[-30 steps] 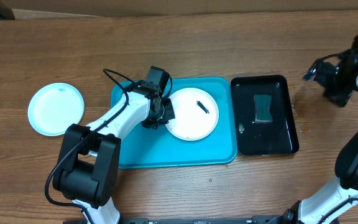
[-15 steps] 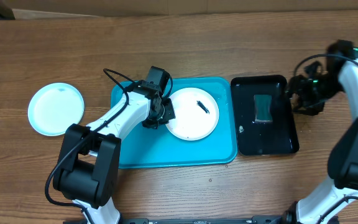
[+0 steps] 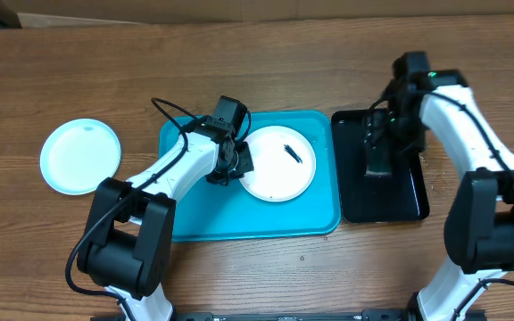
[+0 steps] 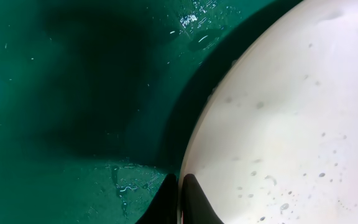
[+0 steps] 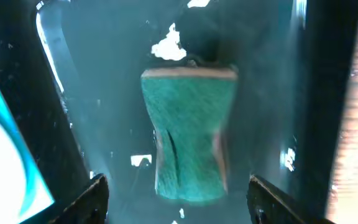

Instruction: Clean dirty plates on tray and stack at the side

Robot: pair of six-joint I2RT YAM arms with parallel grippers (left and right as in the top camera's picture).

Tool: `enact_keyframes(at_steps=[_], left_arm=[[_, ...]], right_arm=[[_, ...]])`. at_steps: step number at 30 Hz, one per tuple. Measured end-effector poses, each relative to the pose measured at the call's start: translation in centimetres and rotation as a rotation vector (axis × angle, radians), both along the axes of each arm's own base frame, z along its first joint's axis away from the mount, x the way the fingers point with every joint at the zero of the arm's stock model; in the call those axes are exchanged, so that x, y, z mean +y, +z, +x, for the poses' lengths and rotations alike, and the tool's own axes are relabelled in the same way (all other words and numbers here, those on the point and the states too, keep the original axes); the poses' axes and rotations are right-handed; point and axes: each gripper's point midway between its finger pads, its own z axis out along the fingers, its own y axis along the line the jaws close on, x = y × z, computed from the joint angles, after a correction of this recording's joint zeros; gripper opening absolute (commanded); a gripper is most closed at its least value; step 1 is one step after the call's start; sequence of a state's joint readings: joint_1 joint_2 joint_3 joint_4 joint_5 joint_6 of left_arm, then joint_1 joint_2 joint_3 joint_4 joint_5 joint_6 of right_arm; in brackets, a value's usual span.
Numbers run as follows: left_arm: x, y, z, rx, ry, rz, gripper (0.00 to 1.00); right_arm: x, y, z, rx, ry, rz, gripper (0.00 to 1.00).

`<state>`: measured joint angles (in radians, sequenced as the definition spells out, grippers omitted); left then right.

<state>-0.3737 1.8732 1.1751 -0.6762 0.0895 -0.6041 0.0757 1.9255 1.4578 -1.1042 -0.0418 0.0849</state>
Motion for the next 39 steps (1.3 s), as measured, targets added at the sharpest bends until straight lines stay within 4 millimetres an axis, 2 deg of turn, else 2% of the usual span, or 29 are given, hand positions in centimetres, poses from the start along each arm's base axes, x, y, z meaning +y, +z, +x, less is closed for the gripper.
enact_keyframes(at_steps=[4, 5, 6, 10, 12, 13, 14, 15, 17, 19, 21, 22, 23, 26, 28, 29, 30, 31, 34, 37, 39], left_arm=[[0.0, 0.0, 0.0, 0.0, 0.0, 0.0, 0.04], [0.0, 0.0, 0.0, 0.0, 0.0, 0.0, 0.04], [0.0, 0.0, 0.0, 0.0, 0.0, 0.0, 0.04], [0.0, 0.0, 0.0, 0.001, 0.0, 0.0, 0.04], [0.0, 0.0, 0.0, 0.001, 0.0, 0.0, 0.04], [0.0, 0.0, 0.0, 0.001, 0.0, 0.0, 0.04], [0.0, 0.0, 0.0, 0.001, 0.0, 0.0, 0.04], [0.0, 0.0, 0.0, 0.001, 0.0, 0.0, 0.04], [0.0, 0.0, 0.0, 0.001, 0.0, 0.0, 0.04], [0.0, 0.0, 0.0, 0.001, 0.0, 0.0, 0.04], [0.0, 0.0, 0.0, 0.001, 0.0, 0.001, 0.04], [0.0, 0.0, -0.1, 0.002, 0.0, 0.001, 0.04], [0.0, 0.0, -0.1, 0.003, 0.0, 0.001, 0.04], [0.0, 0.0, -0.1, 0.004, 0.0, 0.002, 0.04], [0.0, 0.0, -0.1, 0.004, 0.0, 0.001, 0.04], [0.0, 0.0, -0.1, 0.004, 0.0, 0.002, 0.04], [0.0, 0.0, -0.1, 0.004, 0.0, 0.002, 0.04], [0.0, 0.0, -0.1, 0.004, 0.0, 0.002, 0.04], [0.0, 0.0, -0.1, 0.004, 0.0, 0.002, 0.04], [0.0, 0.0, -0.1, 0.004, 0.0, 0.002, 0.04], [0.0, 0.0, -0.1, 0.004, 0.0, 0.001, 0.04]], right_arm=[[0.6, -2.7, -0.6, -0.012, 0.025, -0.016, 0.72], [0.6, -3.2, -0.9, -0.008, 0.027, -0.02, 0.67], [0.6, -3.7, -1.1, -0.006, 0.03, -0.023, 0.59], [0.3, -4.6, -1.7, 0.003, 0.035, -0.036, 0.04], [0.3, -4.6, -1.7, 0.001, 0.031, -0.034, 0.04], [0.3, -4.6, -1.6, 0.0, 0.031, -0.034, 0.23], [0.3, -4.6, -1.7, 0.003, 0.027, -0.034, 0.7], [0.4, -4.6, -1.8, 0.007, 0.029, -0.032, 0.93], [0.5, -4.6, -2.1, 0.018, 0.031, -0.022, 0.96], [0.7, -4.6, -2.6, 0.039, 0.031, -0.011, 0.95], [0.8, -4.6, -3.1, 0.061, 0.038, -0.003, 0.87], [0.8, -4.5, -3.4, 0.071, 0.038, -0.001, 0.81], [0.8, -4.5, -3.6, 0.081, 0.039, -0.001, 0.68], [0.9, -4.5, -3.9, 0.094, 0.036, 0.003, 0.04], [0.9, -4.5, -4.1, 0.1, 0.036, 0.005, 0.04], [0.9, -4.5, -4.0, 0.099, 0.031, 0.005, 0.18], [0.9, -4.5, -4.1, 0.1, 0.026, 0.005, 0.63], [0.9, -4.5, -4.1, 0.101, 0.025, 0.006, 0.77], [0.9, -4.5, -4.1, 0.099, 0.032, 0.004, 0.87], [0.7, -4.5, -3.6, 0.08, 0.036, -0.009, 0.86], [0.6, -4.5, -2.8, 0.047, 0.036, -0.018, 0.8]])
